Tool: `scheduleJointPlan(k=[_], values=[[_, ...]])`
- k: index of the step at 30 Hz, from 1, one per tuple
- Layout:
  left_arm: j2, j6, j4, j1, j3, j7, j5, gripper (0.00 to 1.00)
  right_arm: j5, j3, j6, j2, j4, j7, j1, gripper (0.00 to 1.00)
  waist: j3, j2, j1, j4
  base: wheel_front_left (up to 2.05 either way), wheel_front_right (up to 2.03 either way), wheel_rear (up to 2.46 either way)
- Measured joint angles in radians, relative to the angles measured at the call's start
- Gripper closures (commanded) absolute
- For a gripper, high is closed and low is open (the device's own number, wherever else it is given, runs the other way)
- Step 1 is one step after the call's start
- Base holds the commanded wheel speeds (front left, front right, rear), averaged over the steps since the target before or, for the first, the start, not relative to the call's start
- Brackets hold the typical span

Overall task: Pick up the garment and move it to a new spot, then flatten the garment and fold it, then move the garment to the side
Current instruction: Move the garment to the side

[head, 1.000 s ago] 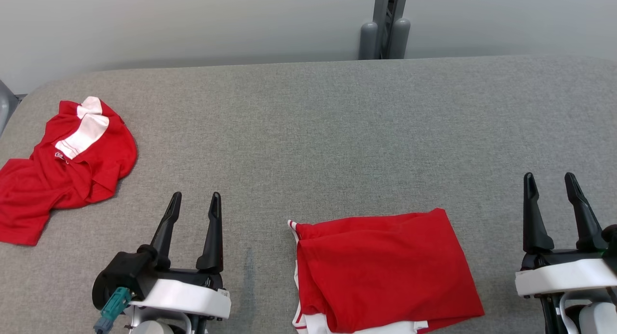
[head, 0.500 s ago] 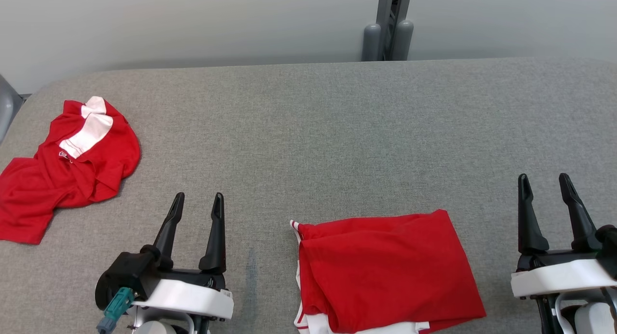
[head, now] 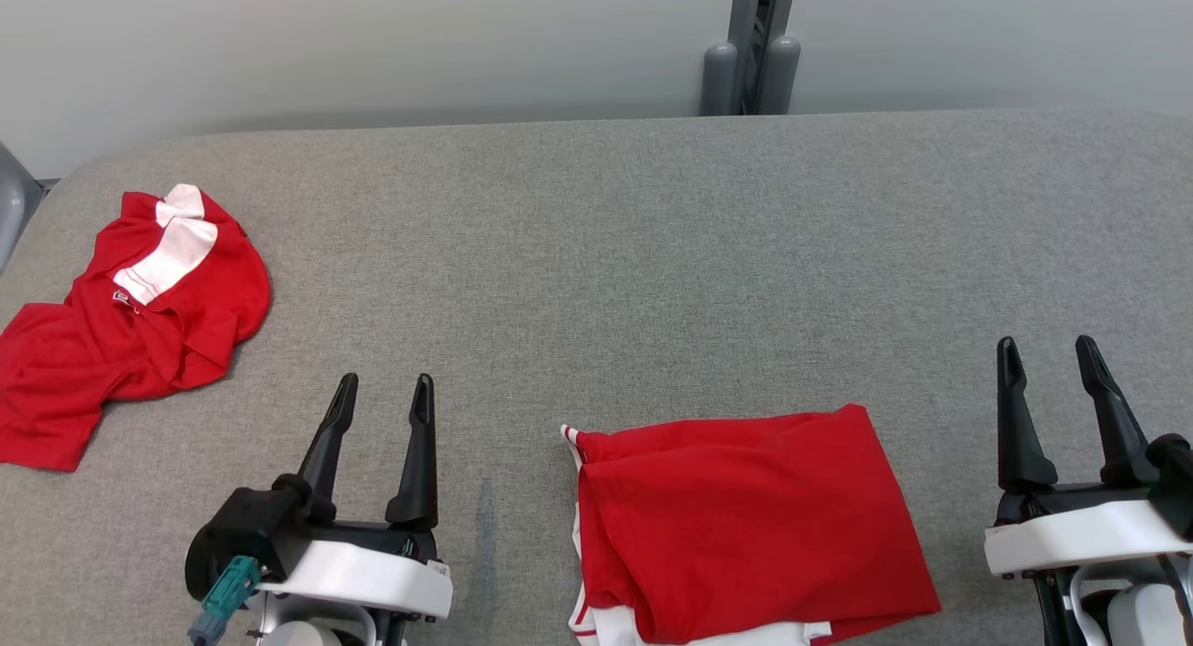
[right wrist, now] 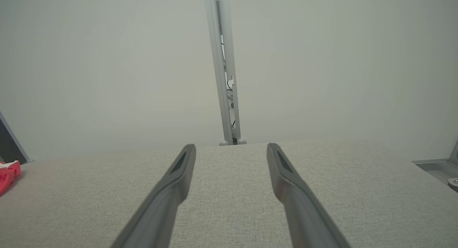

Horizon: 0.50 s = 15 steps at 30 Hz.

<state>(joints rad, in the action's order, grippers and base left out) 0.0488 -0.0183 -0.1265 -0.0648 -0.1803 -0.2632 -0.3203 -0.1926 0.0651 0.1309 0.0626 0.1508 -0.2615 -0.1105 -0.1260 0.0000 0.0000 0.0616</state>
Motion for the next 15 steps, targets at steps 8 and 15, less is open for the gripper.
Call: scheduleJointPlan(k=[8,15], values=[[0.0,0.001,-0.005,0.0,0.0,0.0,0.002,0.0,-0.001,-0.008,0.0,0.0,0.009,0.0,-0.001,0.0,0.001,0.0,0.0,0.0,0.0,0.0,0.0],[0.0,0.008,-0.01,0.0,-0.006,0.0,0.005,0.0,-0.072,-0.097,0.0,0.012,0.137,0.027,0.013,0.0,-0.003,0.0,0.0,-0.002,0.0,0.0,0.0]])
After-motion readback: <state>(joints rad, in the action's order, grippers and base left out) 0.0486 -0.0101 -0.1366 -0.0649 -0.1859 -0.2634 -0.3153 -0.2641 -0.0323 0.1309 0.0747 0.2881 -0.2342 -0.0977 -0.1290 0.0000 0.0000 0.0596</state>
